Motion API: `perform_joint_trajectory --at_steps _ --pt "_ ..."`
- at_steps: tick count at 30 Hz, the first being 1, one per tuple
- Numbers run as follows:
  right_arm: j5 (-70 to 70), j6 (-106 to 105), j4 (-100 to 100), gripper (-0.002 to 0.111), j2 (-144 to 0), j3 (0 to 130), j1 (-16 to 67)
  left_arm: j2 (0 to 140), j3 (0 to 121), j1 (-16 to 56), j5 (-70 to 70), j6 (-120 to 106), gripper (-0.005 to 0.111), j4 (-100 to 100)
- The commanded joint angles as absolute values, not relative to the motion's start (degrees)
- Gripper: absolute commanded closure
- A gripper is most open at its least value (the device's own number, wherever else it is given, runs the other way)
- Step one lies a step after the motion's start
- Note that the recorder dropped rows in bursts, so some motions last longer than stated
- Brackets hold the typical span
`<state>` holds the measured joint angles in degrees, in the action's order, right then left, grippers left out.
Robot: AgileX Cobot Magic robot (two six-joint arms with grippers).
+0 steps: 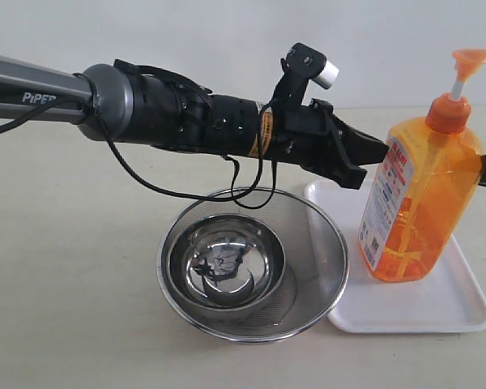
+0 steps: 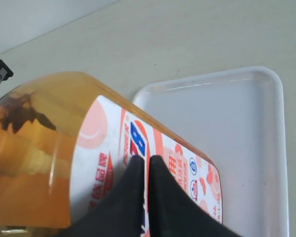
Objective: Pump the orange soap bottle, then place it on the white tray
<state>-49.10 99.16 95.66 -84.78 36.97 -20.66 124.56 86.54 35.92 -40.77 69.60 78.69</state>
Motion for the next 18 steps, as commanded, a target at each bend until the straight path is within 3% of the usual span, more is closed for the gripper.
perform_joint_trajectory --at_steps 1,18 --pt "-49.82 99.08 95.92 0.108 -84.66 37.24 -20.62 124.43 87.02 35.99 -40.52 69.59 0.102 77.85" --pt "-40.49 100.40 96.32 0.108 -84.40 37.24 -21.50 123.79 86.89 29.57 -48.12 86.20 0.102 91.42"
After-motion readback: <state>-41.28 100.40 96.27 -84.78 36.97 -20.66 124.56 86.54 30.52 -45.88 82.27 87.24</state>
